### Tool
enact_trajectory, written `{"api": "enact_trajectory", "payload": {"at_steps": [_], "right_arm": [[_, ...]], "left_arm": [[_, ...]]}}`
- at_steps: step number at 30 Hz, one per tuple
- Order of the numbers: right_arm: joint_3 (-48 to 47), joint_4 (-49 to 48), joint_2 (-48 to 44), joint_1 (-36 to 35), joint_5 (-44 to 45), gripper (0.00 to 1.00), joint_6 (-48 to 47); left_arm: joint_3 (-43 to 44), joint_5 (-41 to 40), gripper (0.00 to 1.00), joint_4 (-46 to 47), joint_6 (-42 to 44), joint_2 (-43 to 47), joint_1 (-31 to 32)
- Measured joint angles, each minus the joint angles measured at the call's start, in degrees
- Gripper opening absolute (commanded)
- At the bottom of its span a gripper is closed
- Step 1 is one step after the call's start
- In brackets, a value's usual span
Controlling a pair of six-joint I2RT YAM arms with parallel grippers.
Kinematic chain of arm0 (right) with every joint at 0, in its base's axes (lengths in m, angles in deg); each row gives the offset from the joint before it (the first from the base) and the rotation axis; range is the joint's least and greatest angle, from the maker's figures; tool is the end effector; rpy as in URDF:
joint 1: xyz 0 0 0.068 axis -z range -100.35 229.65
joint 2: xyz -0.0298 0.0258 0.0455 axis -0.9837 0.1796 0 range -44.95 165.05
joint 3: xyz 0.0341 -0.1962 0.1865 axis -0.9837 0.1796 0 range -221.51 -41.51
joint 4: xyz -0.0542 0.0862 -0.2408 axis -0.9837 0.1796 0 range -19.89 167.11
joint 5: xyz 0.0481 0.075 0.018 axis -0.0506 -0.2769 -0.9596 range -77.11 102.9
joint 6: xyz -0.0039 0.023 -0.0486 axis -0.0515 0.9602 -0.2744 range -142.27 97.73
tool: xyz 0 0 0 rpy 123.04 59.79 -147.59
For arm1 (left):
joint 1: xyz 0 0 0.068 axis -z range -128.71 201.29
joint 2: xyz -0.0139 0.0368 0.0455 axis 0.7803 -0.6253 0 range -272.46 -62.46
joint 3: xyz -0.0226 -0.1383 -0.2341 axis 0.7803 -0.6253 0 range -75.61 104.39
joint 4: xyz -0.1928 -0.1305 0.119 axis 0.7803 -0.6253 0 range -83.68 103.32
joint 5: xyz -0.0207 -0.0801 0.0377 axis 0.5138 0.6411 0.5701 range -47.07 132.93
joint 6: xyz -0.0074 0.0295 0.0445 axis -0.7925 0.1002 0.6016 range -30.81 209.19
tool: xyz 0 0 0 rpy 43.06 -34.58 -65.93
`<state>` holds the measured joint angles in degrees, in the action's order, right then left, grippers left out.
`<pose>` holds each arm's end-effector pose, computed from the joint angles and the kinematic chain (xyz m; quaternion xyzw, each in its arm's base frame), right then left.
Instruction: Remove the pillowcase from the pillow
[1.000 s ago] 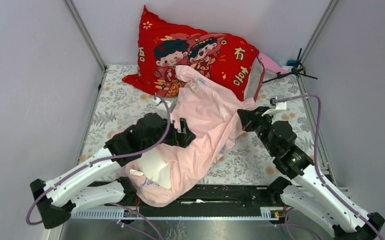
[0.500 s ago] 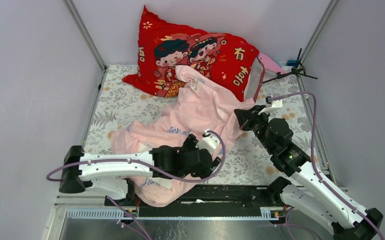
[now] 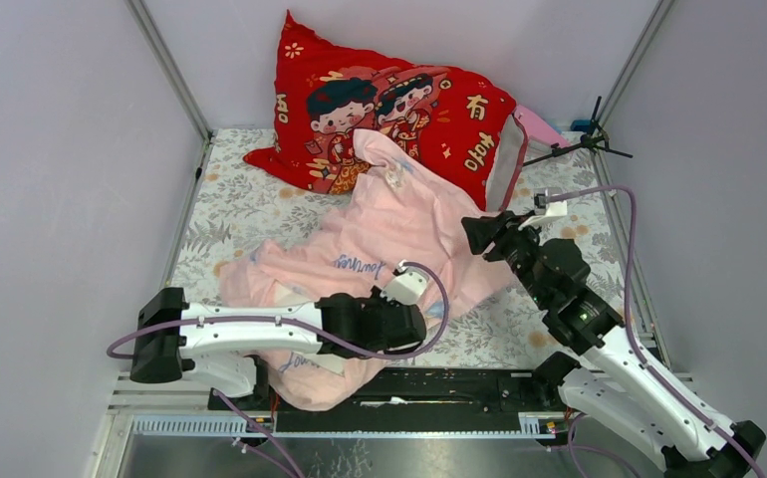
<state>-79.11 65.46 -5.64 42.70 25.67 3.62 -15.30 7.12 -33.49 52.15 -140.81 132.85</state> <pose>0.1413 0.0966 0.3390 0.0143 0.6890 0.3103 0.6548 0.0590 -0.2561 0.2602 0.2898 0.8849 -0.0250 0.3638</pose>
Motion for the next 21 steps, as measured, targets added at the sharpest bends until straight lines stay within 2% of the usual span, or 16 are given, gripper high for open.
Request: {"api": "enact_trajectory", "payload": {"at_steps": [1, 3, 9, 11, 12, 14, 15, 17, 21], "right_arm": [[0.0, 0.0, -0.6, 0.0, 0.0, 0.74, -0.1], [0.1, 0.1, -2.3, 0.0, 0.2, 0.80, -0.2], [0.6, 2.5, -8.3, 0.0, 2.5, 0.85, -0.7], [0.6, 3.2, -9.9, 0.0, 3.6, 0.85, -1.0], [0.6, 3.5, -10.6, 0.0, 4.2, 0.85, -1.3], [0.6, 4.6, -11.3, 0.0, 4.8, 0.88, -1.7], [0.6, 5.1, -11.3, 0.0, 5.0, 0.90, -1.9], [0.6, 6.3, -10.9, 0.0, 5.2, 0.94, -2.2], [0.6, 6.8, -7.1, 0.0, 4.1, 1.00, -2.4]], "left_arm": [[0.0, 0.0, 0.00, 0.4, 0.1, 0.0, -0.3], [0.0, 0.7, 0.00, 1.7, 1.1, 0.1, -1.0], [-0.5, 8.2, 0.00, 11.1, 8.7, 1.9, -4.5], [-0.3, 11.8, 0.13, 15.0, 11.9, 1.5, -4.6], [0.1, 13.2, 0.26, 16.0, 13.1, 1.1, -4.6], [2.1, 17.2, 0.64, 18.1, 15.6, -0.7, -4.6], [3.2, 18.6, 0.73, 19.6, 16.1, -1.7, -4.6], [4.1, 19.2, 0.84, 21.7, 16.5, -2.3, -4.3], [2.7, 17.0, 0.87, 21.9, 13.3, 0.1, -5.5]]}}
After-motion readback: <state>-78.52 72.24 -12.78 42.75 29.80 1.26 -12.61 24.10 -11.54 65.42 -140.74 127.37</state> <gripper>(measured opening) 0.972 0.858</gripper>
